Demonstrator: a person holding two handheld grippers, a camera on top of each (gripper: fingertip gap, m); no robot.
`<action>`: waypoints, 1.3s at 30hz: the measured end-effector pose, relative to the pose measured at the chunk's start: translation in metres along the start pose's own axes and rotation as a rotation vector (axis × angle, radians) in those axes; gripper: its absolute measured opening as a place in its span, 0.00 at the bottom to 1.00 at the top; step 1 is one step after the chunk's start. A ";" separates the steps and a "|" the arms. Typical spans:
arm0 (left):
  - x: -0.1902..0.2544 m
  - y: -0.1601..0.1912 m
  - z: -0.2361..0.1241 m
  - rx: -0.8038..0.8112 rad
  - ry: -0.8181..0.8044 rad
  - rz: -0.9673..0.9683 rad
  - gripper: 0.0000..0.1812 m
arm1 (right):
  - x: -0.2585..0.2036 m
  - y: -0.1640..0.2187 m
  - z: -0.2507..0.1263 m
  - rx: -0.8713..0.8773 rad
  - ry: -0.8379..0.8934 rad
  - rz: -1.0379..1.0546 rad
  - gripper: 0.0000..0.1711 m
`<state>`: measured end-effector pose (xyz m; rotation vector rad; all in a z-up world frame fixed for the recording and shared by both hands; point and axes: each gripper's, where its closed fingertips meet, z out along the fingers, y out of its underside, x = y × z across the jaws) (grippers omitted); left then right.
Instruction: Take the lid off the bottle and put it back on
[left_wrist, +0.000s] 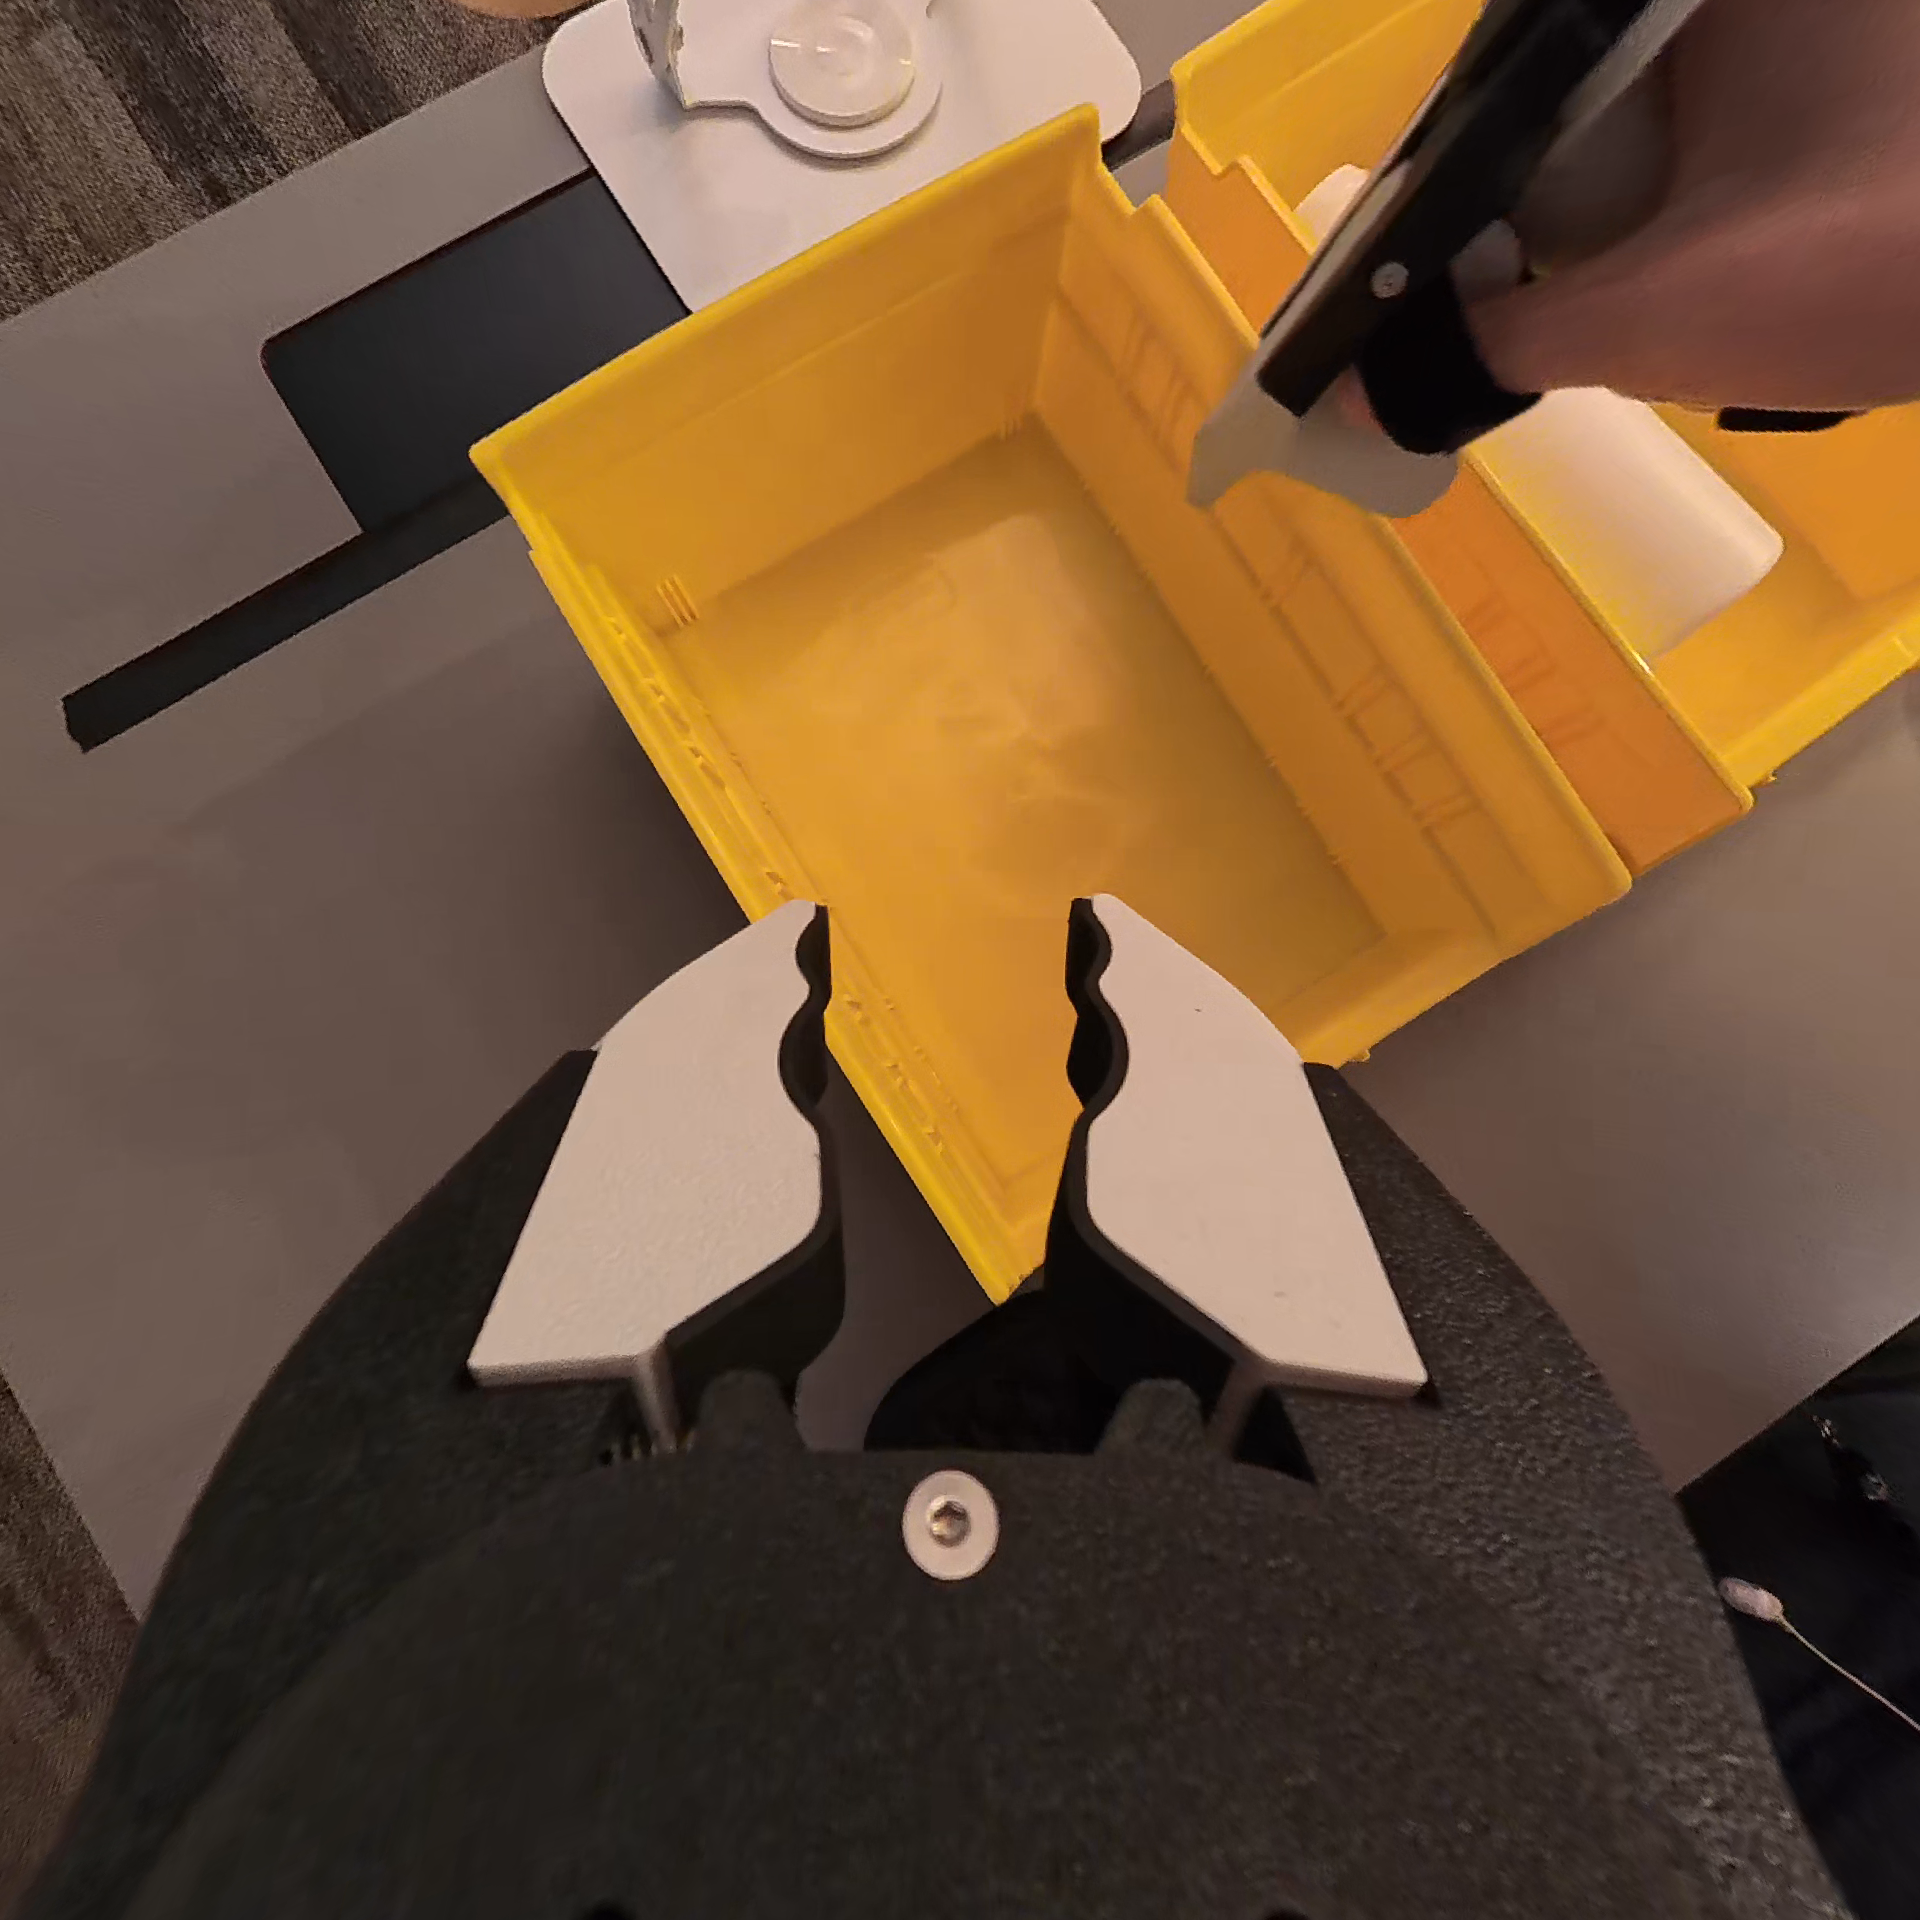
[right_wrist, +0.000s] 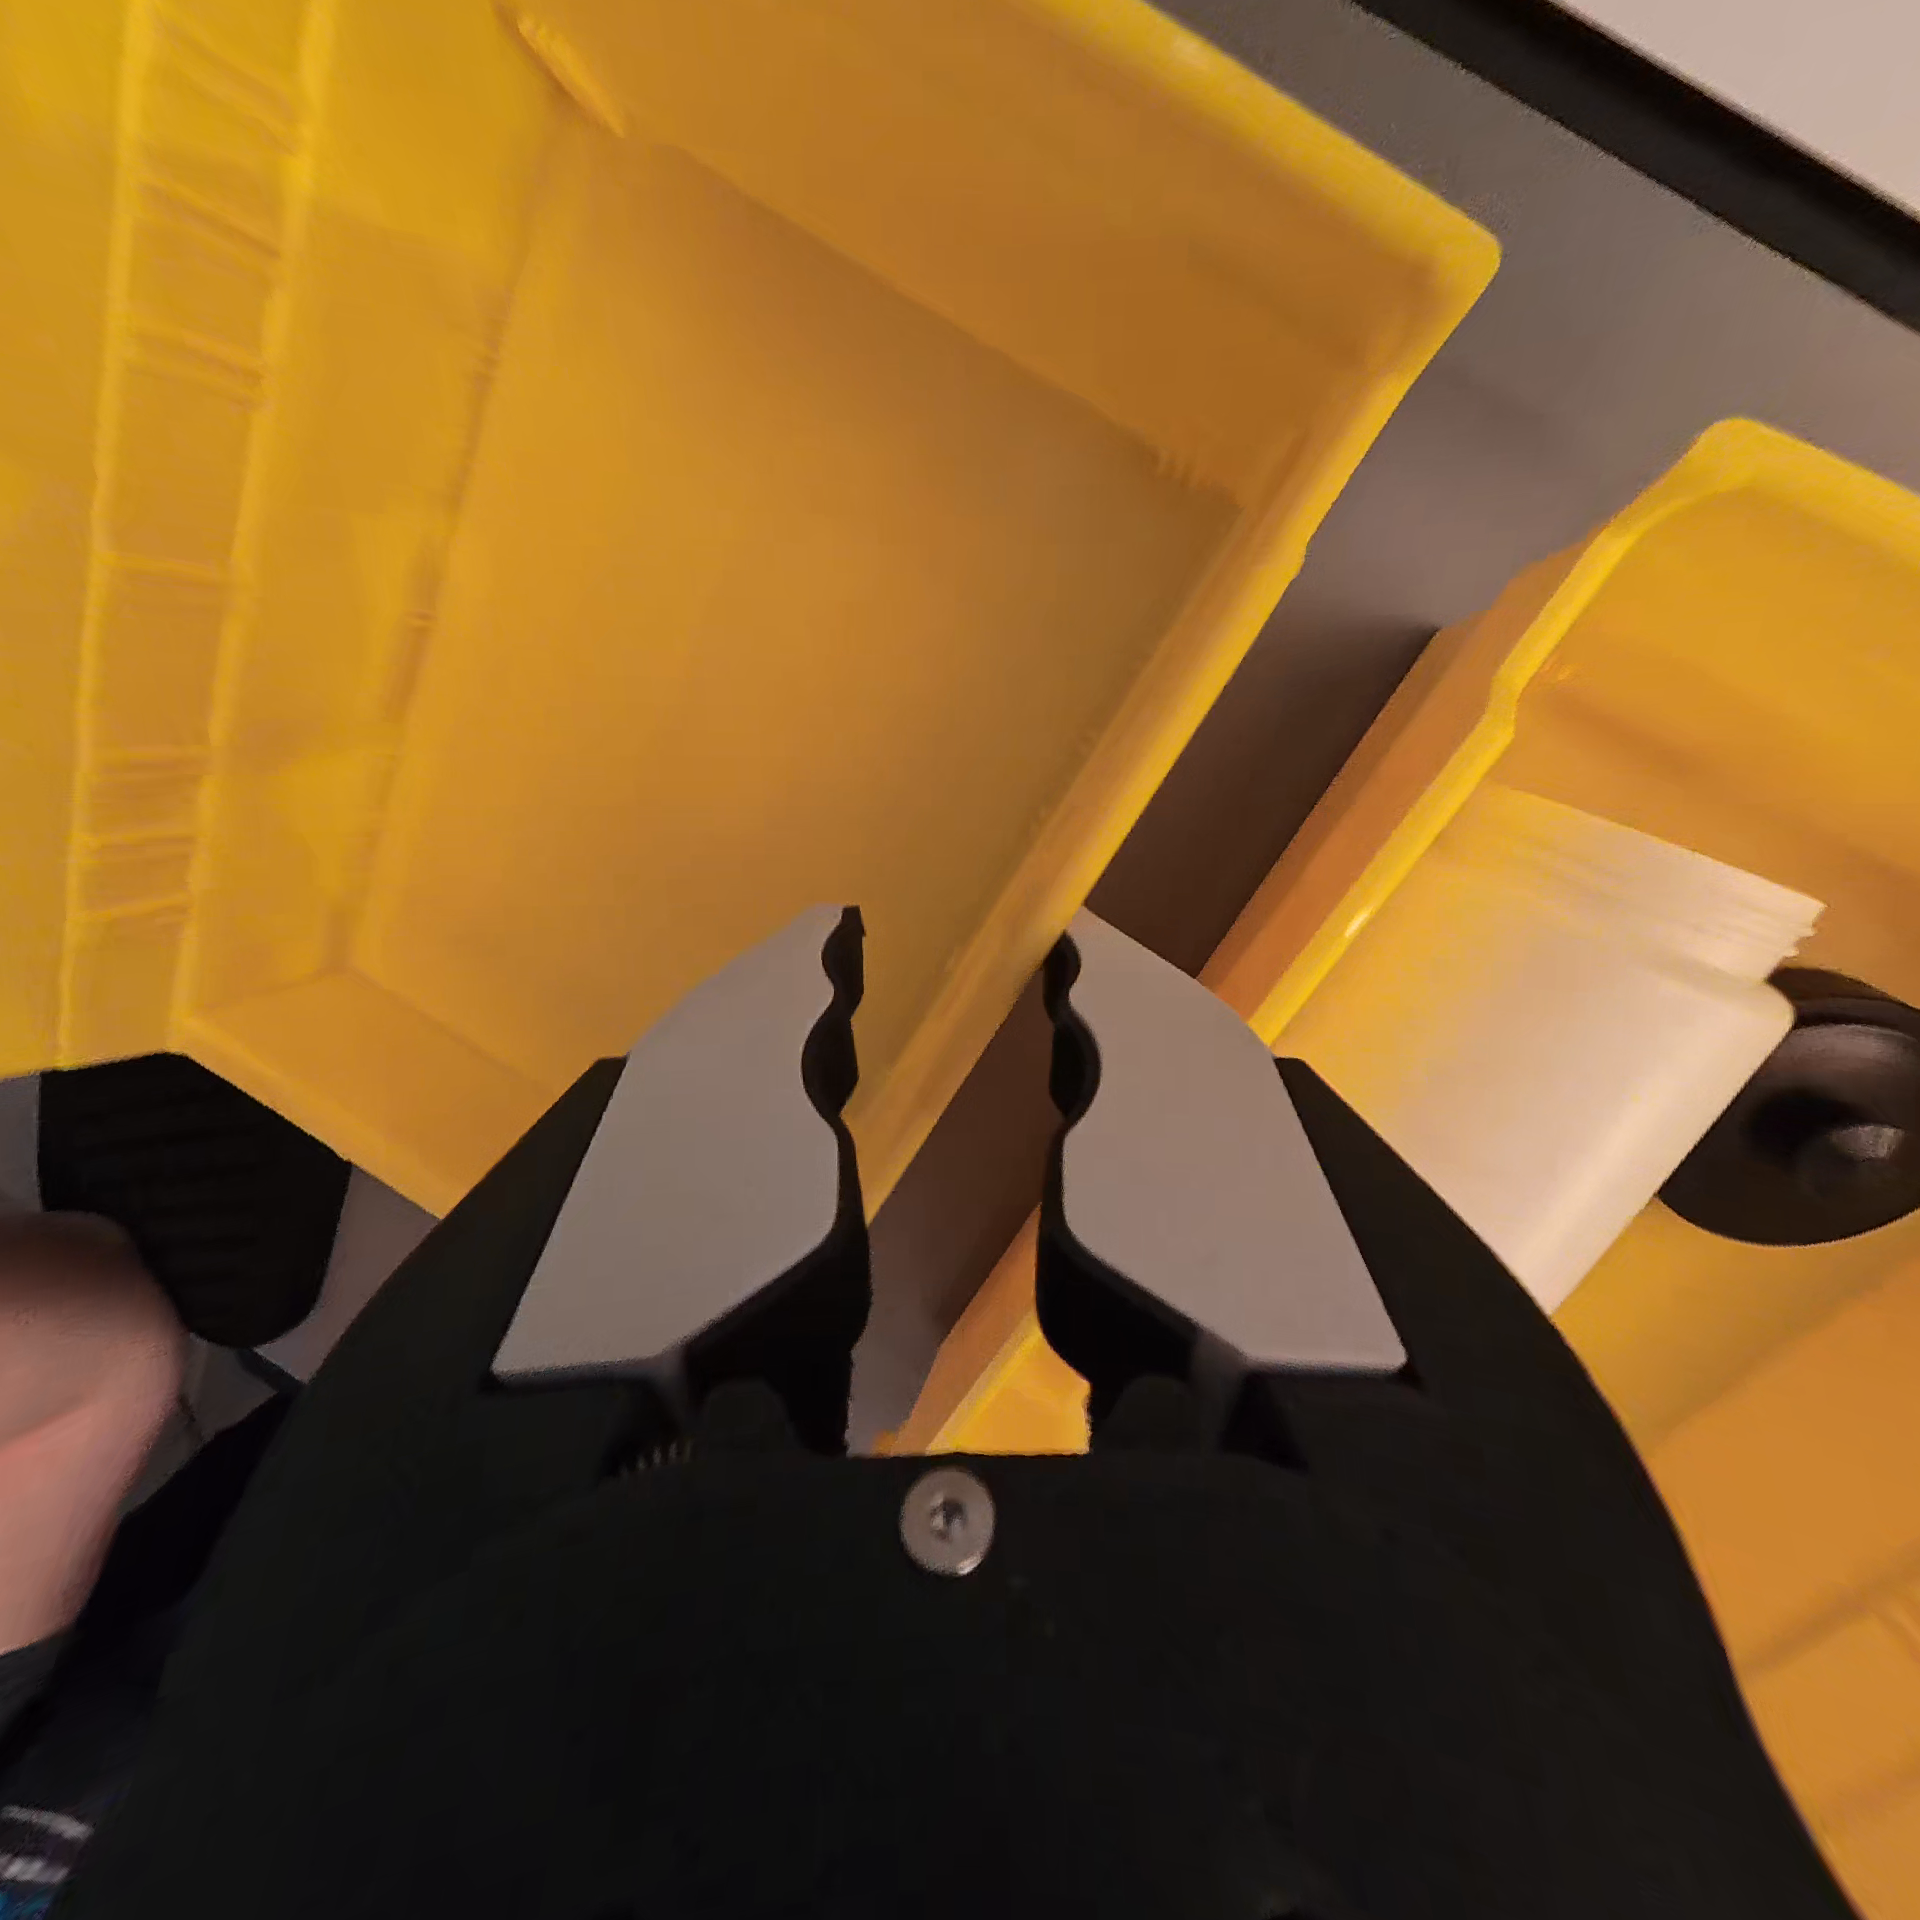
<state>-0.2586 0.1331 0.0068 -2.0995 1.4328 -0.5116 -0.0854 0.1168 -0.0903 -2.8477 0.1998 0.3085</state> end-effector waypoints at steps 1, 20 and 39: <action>0.000 0.000 0.000 0.002 0.002 0.001 0.24 | 0.000 -0.002 0.001 -0.013 0.006 0.020 0.20; 0.006 -0.005 -0.005 0.027 0.018 0.019 0.23 | -0.017 -0.015 0.052 -0.151 0.124 0.043 0.04; 0.024 -0.077 -0.185 1.007 0.045 -0.075 0.32 | -0.016 -0.033 -0.097 -0.187 -0.017 0.047 0.03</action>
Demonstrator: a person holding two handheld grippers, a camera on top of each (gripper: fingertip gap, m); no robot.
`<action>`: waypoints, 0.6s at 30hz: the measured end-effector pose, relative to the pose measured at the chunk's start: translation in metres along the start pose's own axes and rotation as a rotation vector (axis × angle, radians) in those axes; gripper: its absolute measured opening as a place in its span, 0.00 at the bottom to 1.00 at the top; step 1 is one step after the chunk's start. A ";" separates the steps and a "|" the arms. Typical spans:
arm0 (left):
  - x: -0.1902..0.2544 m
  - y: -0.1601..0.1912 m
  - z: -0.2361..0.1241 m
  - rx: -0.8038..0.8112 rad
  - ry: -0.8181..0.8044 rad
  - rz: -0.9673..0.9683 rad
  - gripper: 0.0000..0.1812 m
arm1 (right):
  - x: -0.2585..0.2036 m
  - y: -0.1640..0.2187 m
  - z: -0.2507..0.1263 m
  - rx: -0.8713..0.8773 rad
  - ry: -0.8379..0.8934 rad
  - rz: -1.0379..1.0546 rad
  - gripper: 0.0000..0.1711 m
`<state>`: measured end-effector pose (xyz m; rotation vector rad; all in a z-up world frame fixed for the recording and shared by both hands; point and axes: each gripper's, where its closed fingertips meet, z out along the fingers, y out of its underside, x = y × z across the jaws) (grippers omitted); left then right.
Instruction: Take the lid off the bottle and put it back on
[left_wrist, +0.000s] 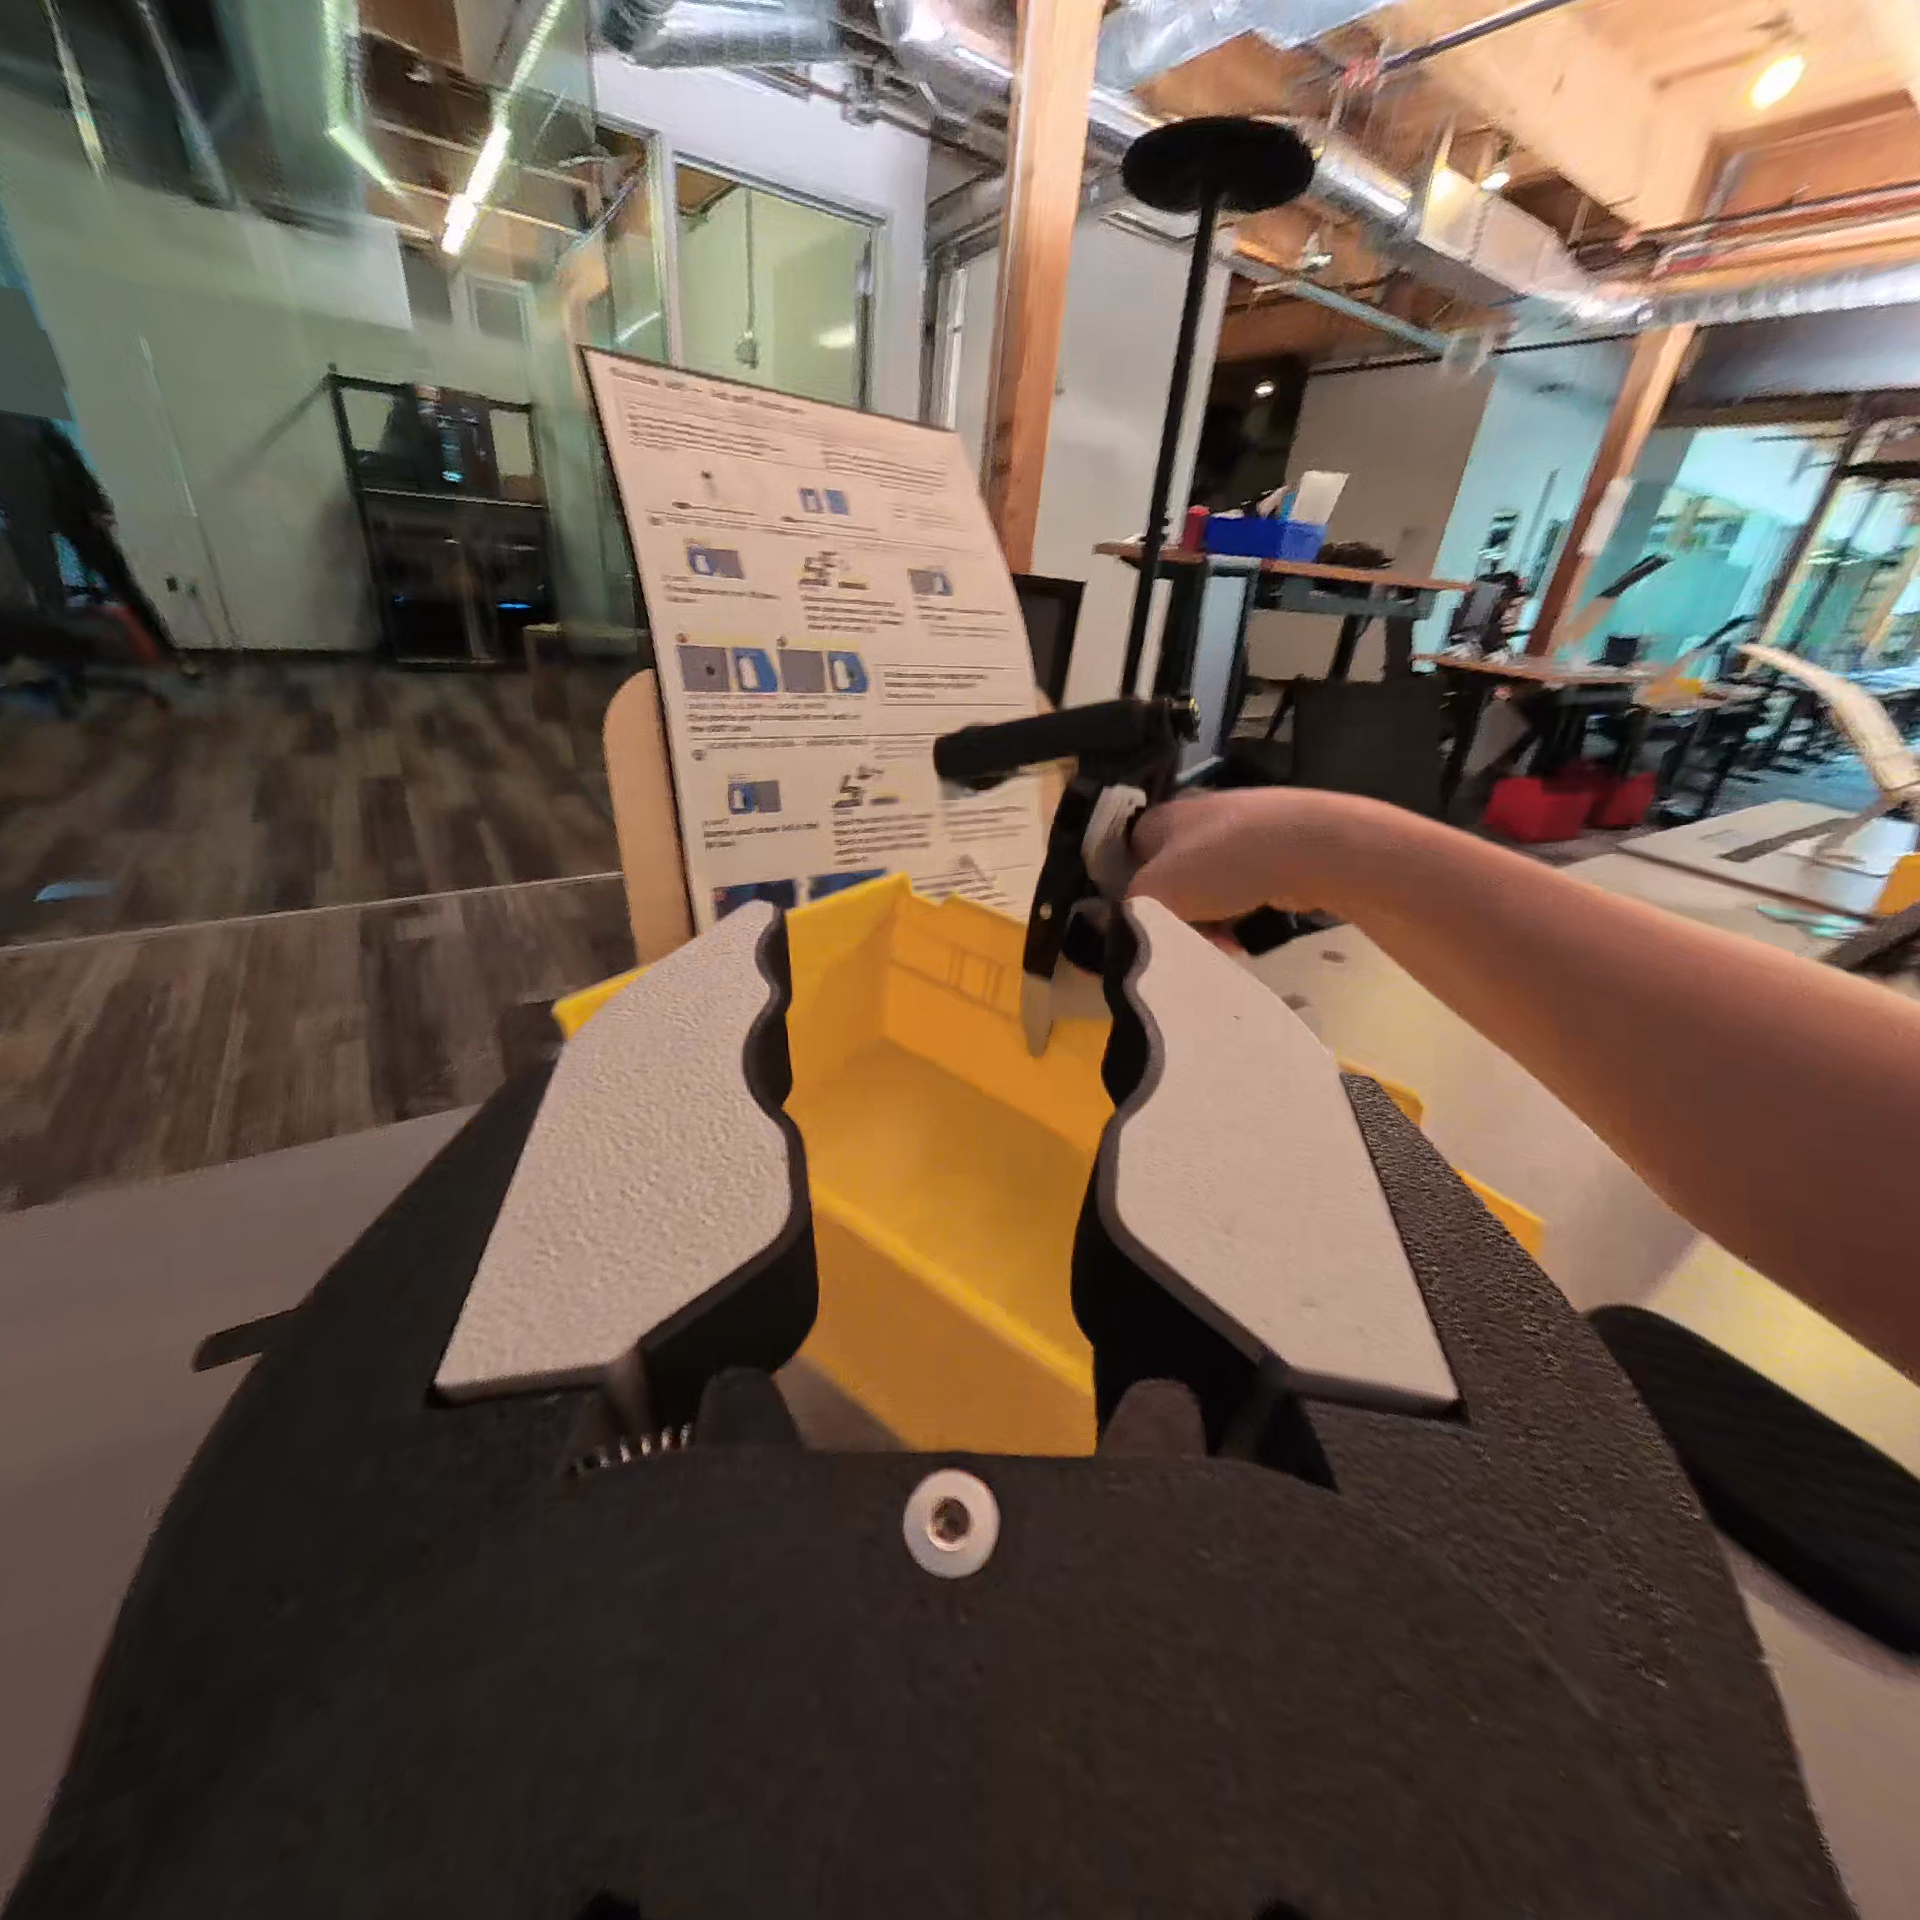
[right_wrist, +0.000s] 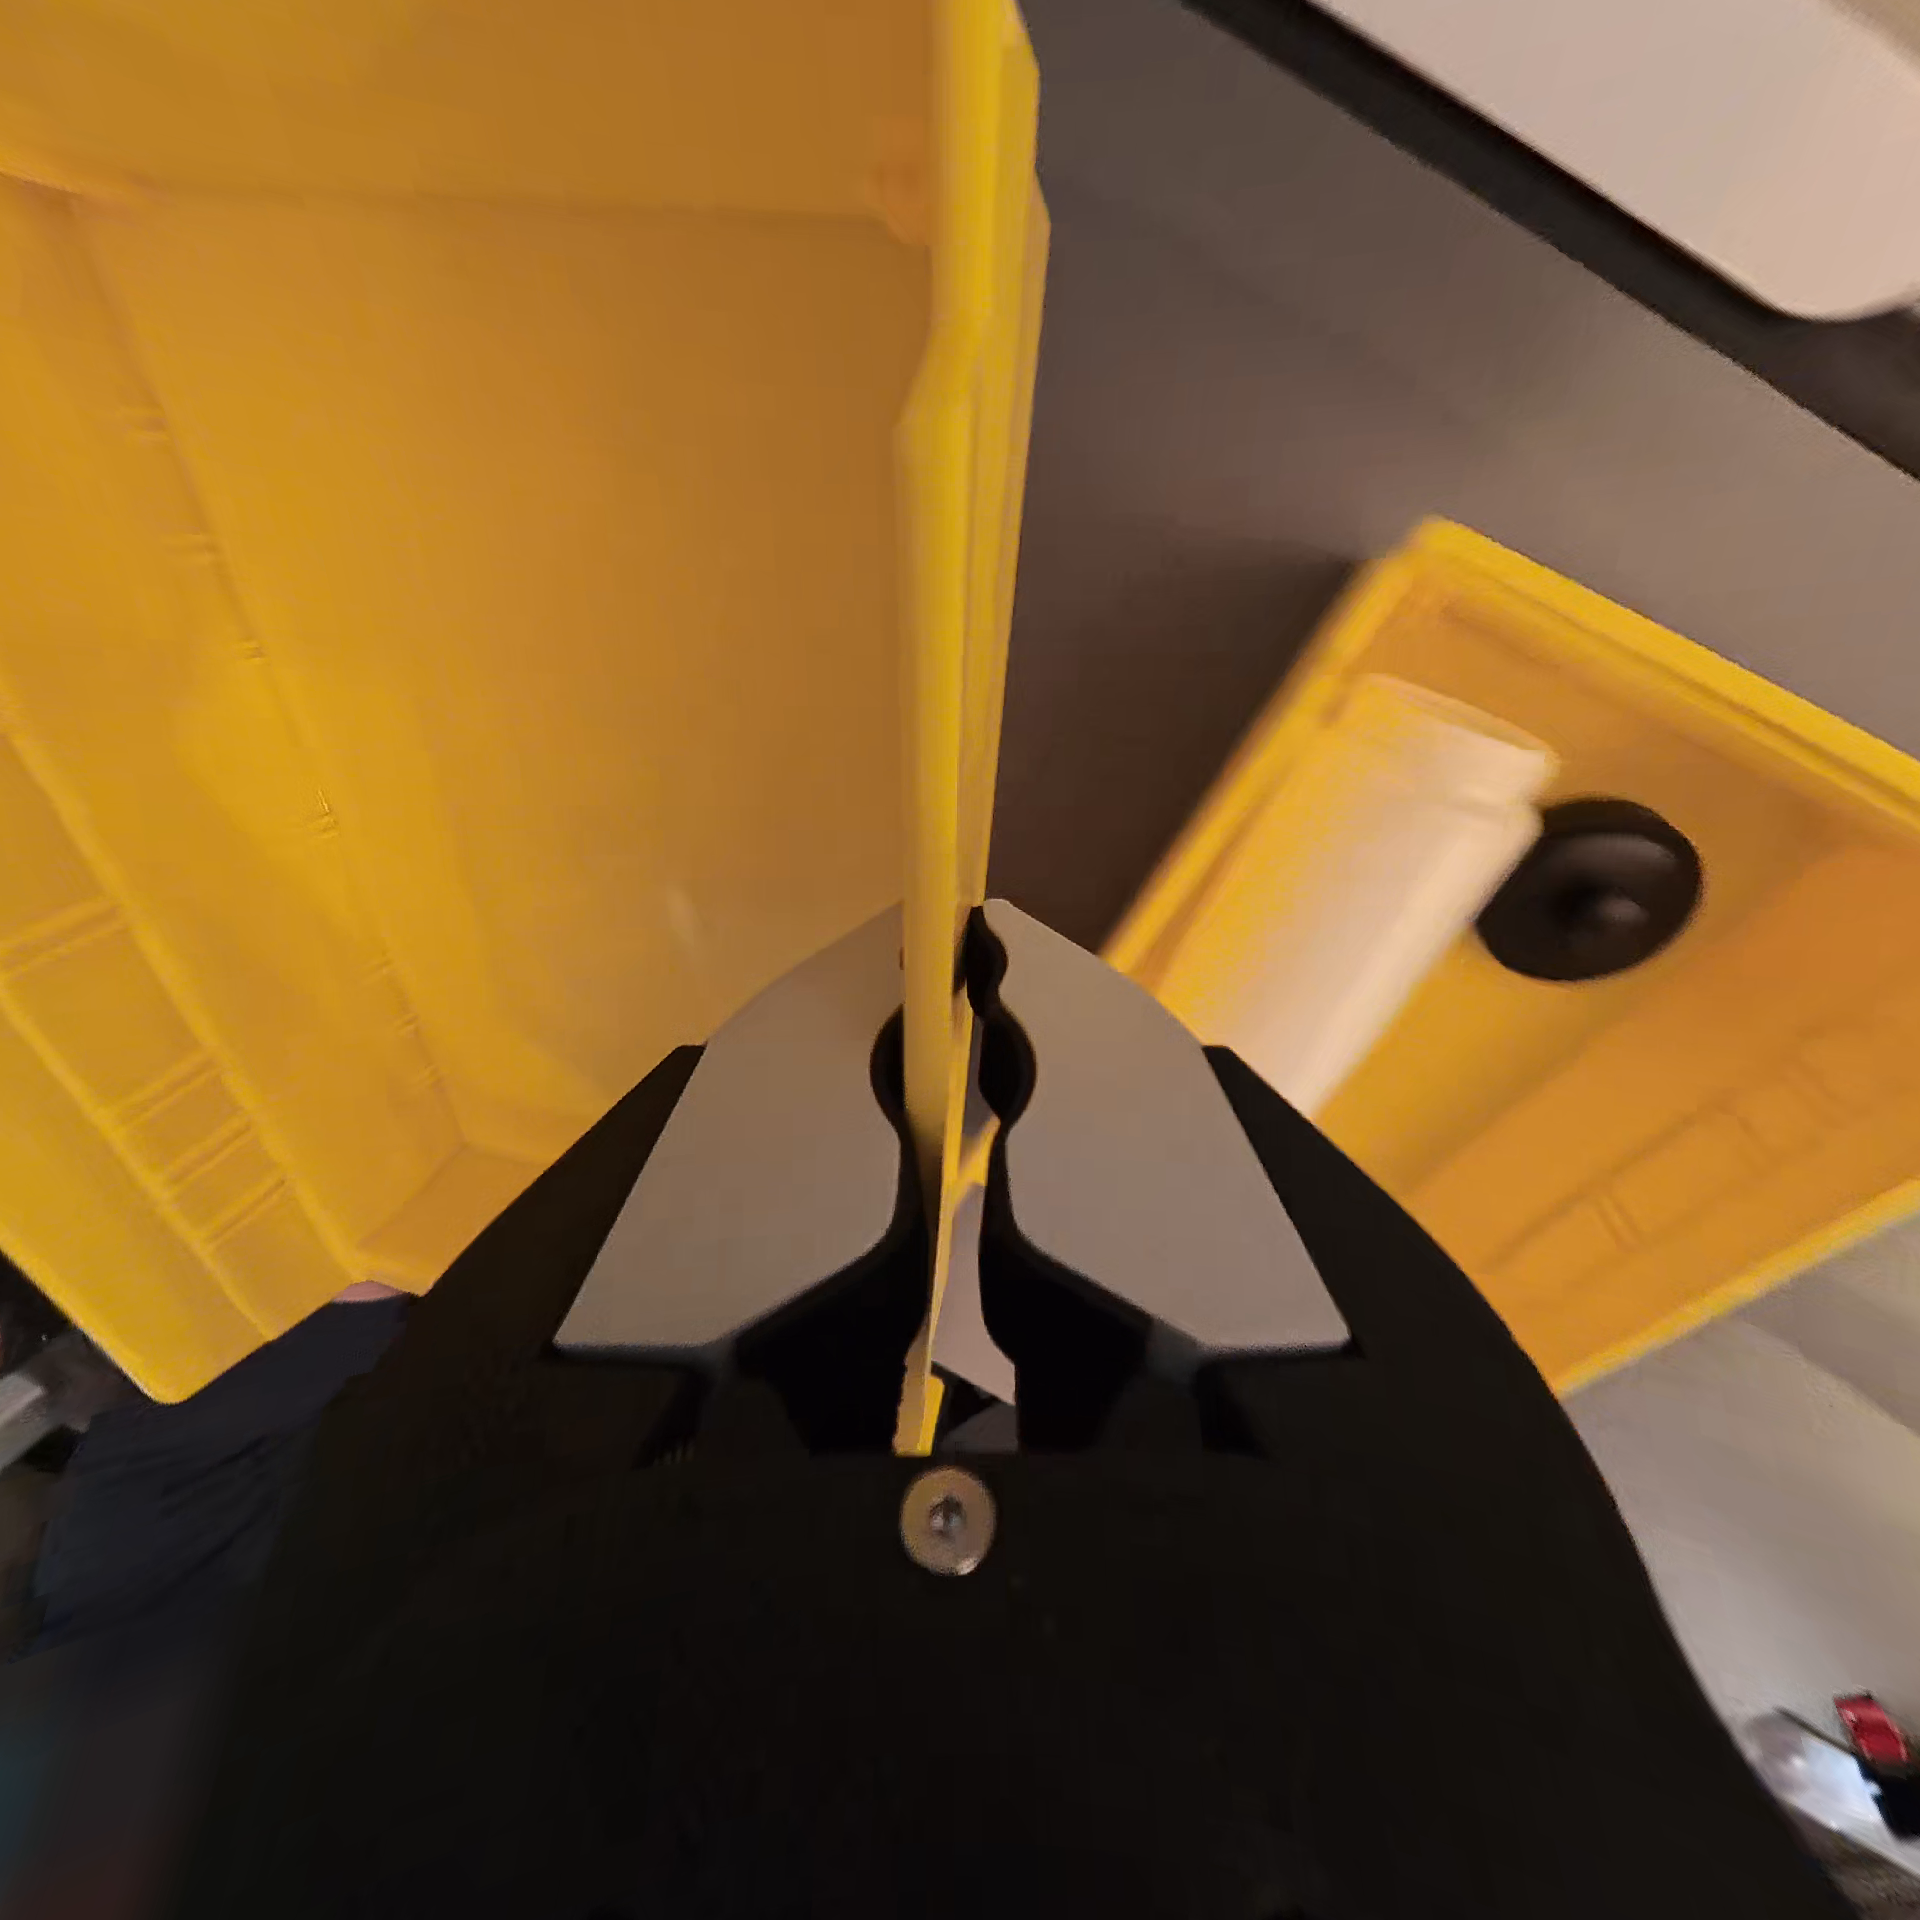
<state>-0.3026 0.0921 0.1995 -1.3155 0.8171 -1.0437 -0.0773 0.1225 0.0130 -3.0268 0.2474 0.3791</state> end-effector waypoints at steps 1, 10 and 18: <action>0.005 0.001 -0.001 -0.006 0.035 -0.021 0.32 | 0.016 0.007 -0.014 0.011 0.003 0.018 0.03; 0.026 0.083 0.052 -0.375 0.179 -0.111 0.37 | 0.197 0.113 -0.114 0.168 0.053 0.319 0.03; 0.082 0.203 0.114 -0.703 0.344 -0.185 0.36 | 0.327 0.227 -0.114 0.176 0.081 0.533 0.04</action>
